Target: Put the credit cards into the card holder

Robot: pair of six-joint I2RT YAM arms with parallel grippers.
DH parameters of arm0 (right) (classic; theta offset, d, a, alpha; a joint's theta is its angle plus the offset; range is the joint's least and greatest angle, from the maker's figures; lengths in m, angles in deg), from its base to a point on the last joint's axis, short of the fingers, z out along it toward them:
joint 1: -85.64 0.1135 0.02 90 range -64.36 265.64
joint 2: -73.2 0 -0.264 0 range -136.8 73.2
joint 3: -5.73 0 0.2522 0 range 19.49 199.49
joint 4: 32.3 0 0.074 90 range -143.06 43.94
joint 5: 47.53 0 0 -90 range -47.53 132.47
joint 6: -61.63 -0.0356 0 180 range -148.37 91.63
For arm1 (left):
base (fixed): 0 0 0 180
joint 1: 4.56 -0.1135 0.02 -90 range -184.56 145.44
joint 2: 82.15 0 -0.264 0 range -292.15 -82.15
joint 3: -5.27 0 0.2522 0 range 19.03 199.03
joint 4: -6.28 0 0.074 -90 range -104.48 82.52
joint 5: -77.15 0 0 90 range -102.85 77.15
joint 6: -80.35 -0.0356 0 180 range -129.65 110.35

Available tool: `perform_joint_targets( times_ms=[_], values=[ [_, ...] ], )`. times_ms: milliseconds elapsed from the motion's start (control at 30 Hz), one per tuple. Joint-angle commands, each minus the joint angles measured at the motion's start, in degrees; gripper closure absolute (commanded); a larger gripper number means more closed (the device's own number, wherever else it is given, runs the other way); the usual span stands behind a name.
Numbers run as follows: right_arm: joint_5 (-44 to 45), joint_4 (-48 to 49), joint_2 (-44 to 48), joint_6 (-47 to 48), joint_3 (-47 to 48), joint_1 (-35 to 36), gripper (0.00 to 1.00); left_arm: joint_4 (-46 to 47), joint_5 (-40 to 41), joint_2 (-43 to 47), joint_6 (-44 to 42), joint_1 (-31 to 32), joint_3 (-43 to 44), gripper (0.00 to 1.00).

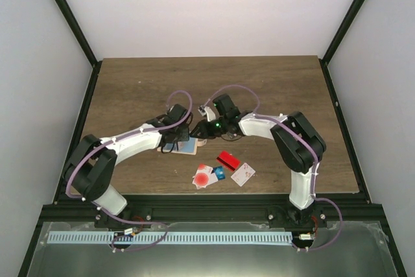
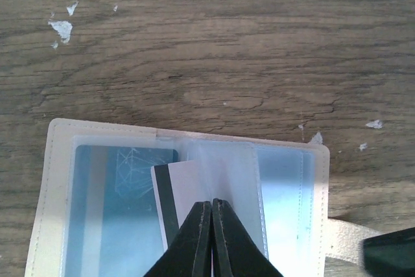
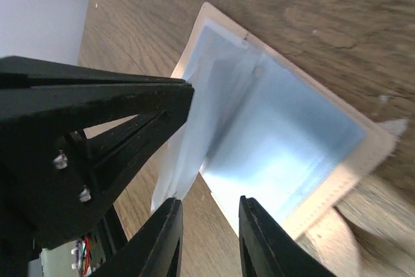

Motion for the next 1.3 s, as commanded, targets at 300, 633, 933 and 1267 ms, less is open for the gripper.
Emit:
perform_joint_targets(
  times_ms=[300,633,933,1267],
  values=[
    [4.03,-1.78,-9.13,0.1,6.39,4.2,0.78,12.76,-18.37,5.79,-3.97,-8.73,-7.74,0.96],
    [9.33,-5.73,-12.09,1.42,7.46,4.17,0.78,16.44,-25.01,11.83,-3.76,-13.48,-14.38,0.96],
    [10.77,-8.37,-13.66,2.18,8.94,4.12,0.79,25.69,-30.83,14.68,-1.38,-18.15,-24.02,0.96],
    [11.52,-8.86,-14.56,2.01,8.45,4.13,0.79,31.79,-36.07,16.82,0.1,-21.38,-29.75,0.96]
  ],
)
